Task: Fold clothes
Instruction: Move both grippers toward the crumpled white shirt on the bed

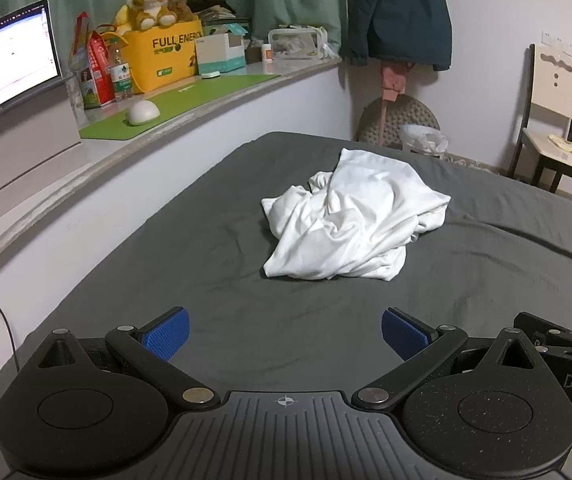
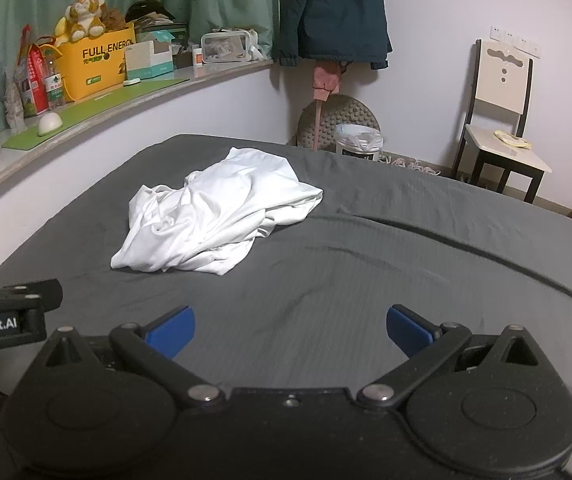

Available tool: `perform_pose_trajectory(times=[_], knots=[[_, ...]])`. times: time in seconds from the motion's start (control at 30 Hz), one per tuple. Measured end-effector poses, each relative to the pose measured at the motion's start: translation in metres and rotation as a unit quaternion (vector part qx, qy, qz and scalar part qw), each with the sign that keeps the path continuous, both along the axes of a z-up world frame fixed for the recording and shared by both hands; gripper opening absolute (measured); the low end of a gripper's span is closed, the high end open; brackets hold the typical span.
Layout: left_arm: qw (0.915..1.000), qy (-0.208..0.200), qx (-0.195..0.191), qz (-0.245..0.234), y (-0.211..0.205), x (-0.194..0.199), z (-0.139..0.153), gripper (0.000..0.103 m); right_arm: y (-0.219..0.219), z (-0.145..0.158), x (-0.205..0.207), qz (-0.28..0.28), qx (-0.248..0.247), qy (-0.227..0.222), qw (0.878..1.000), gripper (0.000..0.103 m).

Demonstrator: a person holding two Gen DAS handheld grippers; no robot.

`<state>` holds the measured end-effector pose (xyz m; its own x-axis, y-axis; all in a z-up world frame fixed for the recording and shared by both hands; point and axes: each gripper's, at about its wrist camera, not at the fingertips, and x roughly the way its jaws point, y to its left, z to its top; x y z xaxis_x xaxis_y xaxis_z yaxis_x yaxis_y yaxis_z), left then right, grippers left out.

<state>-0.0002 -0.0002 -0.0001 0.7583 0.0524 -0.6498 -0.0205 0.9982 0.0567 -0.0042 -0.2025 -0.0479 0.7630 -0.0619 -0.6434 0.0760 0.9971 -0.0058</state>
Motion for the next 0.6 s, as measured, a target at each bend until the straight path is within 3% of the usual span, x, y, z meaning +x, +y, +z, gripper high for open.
perform_pose_trajectory(times=[0.6], knots=[[1.0, 0.006, -0.001, 0.0, -0.006, -0.001, -0.005, 0.103, -0.012, -0.004, -0.001, -0.014, 0.017, 0.003, 1.0, 0.103]])
